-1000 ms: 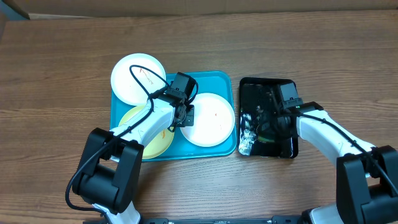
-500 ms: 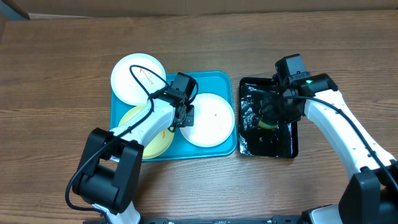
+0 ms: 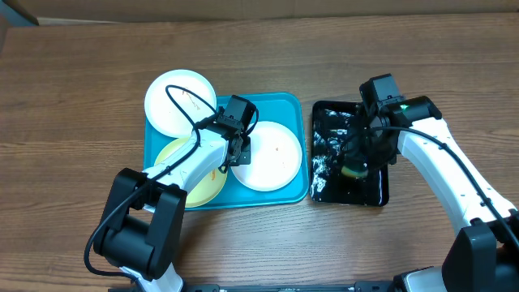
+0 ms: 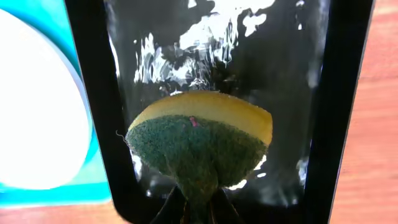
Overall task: Clean dirty plates on tray and stack at the side
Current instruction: 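Carry the sponge with the right gripper over the held white plate, then scrub the white plate surface with the sponge in the right gripper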
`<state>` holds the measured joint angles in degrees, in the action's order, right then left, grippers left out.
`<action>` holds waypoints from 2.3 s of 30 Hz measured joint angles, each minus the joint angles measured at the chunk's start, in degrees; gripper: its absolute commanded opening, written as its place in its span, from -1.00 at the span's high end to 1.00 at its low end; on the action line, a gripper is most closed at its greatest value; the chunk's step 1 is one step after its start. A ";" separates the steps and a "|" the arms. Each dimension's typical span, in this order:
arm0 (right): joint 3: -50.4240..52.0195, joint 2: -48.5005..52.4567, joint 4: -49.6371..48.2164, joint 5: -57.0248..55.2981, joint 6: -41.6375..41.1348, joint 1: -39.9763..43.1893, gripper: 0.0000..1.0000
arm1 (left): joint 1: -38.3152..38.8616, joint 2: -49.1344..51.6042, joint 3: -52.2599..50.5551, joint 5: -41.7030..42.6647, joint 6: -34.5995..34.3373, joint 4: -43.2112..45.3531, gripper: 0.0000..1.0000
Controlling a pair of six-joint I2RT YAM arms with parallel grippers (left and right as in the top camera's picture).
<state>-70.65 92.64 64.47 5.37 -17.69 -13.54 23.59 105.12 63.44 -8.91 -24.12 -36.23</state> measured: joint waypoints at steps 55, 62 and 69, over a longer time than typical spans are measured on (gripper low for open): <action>0.22 12.57 -27.93 -0.33 2.93 -19.54 0.92 | -0.02 0.00 -0.42 2.27 -2.54 3.02 0.92; 0.70 13.92 -30.45 -3.85 2.93 -19.45 0.92 | -0.02 0.00 -0.42 2.29 -2.54 3.02 0.91; 2.82 13.92 -34.60 -4.33 2.91 -19.45 0.92 | -0.02 0.00 -0.42 2.29 -2.54 3.02 0.92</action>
<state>-67.83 106.56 29.87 1.04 -14.79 -32.99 23.57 105.12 63.02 -6.61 -26.65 -33.21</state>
